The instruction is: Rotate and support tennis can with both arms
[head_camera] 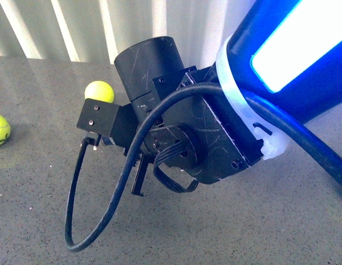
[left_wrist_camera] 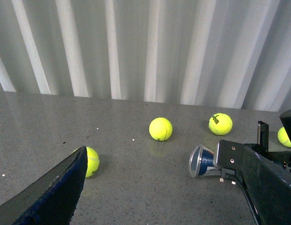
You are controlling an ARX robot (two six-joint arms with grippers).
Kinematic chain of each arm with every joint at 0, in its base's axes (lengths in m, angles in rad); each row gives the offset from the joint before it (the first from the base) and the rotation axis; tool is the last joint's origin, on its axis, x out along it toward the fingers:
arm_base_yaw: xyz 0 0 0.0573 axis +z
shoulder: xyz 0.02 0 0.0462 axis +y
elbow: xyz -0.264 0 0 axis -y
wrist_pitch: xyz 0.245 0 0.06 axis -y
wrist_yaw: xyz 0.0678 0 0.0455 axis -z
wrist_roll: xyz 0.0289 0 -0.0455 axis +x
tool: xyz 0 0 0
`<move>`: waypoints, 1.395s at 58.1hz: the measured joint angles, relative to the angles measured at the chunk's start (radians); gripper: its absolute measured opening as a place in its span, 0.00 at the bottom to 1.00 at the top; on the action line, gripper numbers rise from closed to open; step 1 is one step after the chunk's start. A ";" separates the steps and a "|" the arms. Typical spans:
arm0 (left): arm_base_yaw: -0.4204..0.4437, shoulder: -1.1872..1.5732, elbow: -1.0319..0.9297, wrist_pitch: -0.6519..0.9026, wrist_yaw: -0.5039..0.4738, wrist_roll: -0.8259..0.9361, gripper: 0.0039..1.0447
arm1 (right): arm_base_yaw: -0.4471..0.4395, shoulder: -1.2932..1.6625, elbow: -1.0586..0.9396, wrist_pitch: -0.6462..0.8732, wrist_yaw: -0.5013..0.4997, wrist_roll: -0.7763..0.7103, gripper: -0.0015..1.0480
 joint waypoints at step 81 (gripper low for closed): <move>0.000 0.000 0.000 0.000 0.000 0.000 0.94 | -0.198 -0.449 -0.612 0.181 -0.061 0.041 0.93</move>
